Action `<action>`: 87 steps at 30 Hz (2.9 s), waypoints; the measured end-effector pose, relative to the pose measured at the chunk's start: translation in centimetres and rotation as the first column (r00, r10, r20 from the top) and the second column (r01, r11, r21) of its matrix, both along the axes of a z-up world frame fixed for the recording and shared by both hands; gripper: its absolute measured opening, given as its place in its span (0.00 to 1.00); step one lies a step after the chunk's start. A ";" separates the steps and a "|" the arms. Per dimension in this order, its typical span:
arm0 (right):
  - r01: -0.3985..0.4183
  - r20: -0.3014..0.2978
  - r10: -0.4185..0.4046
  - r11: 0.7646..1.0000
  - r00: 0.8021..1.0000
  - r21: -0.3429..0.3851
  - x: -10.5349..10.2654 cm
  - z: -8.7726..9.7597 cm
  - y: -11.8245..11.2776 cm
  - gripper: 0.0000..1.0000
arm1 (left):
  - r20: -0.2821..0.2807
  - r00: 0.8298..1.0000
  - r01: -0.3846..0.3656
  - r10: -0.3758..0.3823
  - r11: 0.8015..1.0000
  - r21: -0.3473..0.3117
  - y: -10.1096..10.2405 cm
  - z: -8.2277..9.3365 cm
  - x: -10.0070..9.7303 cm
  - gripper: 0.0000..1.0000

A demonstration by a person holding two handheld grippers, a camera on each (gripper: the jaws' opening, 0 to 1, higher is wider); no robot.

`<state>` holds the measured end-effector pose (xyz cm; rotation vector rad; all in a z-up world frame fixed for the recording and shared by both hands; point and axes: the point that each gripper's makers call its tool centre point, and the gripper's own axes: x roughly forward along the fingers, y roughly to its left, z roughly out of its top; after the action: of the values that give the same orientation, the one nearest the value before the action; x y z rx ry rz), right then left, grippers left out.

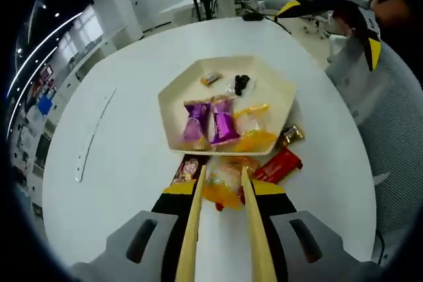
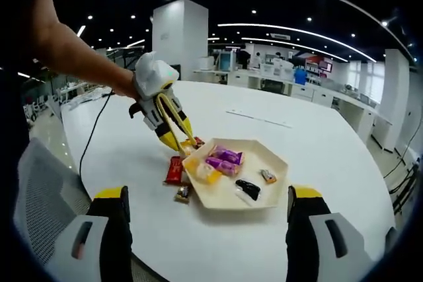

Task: Place the target food into the container with the food tongs after gripping and lifting it, then release it inside without dropping or visibly crushing the food.

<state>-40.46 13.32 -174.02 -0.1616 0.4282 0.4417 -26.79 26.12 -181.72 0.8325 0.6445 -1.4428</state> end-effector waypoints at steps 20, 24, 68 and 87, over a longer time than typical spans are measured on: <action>-0.014 -0.014 0.013 1.000 1.000 -0.005 -0.1 -0.3 0.2 0.97 | -0.096 0.994 -0.045 0.050 0.997 0.057 2.9 -1.4 -1.3 0.26; -0.013 -0.014 0.013 1.000 1.000 -0.003 -0.1 -0.4 0.2 0.97 | -0.080 0.994 -0.074 0.079 0.995 0.063 3.8 -1.4 -0.5 0.26; -0.024 -0.006 0.024 1.000 1.000 -0.007 -0.2 -0.2 0.4 0.96 | -0.136 0.934 -0.330 0.330 0.944 0.023 8.7 0.5 0.3 0.18; -0.030 -0.004 0.030 0.999 1.000 -0.012 -0.2 -0.3 0.5 0.96 | -0.101 0.957 -0.272 0.271 0.962 0.002 7.7 5.1 2.2 0.18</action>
<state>-40.69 13.82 -174.27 -0.1786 0.4329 0.4694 -24.59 33.81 -176.63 0.6370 0.7941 -1.2422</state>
